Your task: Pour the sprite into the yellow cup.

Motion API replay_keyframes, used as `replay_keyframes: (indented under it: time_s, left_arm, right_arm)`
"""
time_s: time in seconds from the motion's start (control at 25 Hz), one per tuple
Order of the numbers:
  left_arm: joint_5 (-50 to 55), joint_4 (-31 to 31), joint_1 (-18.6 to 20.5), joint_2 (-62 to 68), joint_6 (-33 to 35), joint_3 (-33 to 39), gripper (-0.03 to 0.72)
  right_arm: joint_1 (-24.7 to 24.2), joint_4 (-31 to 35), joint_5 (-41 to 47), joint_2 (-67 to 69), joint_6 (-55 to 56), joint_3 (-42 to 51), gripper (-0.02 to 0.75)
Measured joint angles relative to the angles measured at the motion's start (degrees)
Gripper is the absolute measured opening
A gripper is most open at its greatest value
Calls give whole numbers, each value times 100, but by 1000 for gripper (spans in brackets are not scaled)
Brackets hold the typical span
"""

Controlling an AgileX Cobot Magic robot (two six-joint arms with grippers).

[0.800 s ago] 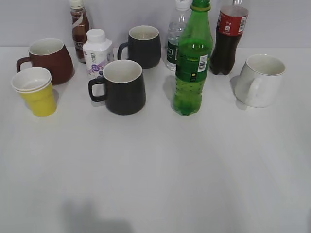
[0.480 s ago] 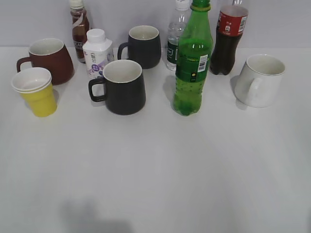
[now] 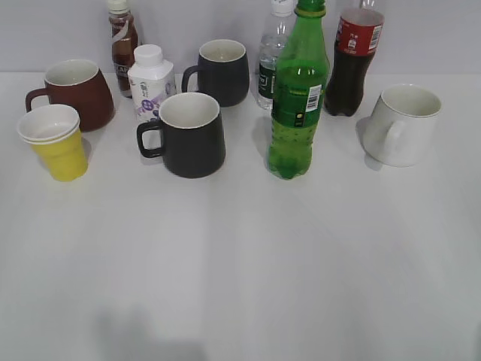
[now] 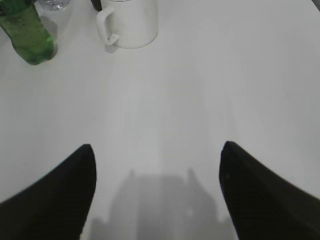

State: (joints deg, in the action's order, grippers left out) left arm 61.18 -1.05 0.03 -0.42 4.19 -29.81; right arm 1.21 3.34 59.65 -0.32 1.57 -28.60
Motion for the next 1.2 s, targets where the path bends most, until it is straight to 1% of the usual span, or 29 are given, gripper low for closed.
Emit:
replay_keyframes:
  time_s: [0.88,1.0,1.08,1.2]
  left_arm:
    - [0,-22,0,0,0,0,232]
    - [-11,-70,-25,22,0,0,232]
    - [-101,-82,-43,141,0,-60,232]
    - [-653,-86,-43,399,0,-114,232]
  right_arm:
    - [0,0,0,0,0,0,575]
    - [0,128,-34,0,0,0,575]
    - [0,277,-295,0,-26,-61,575]
    - [0,619,-1119,220,-220,-92,575]
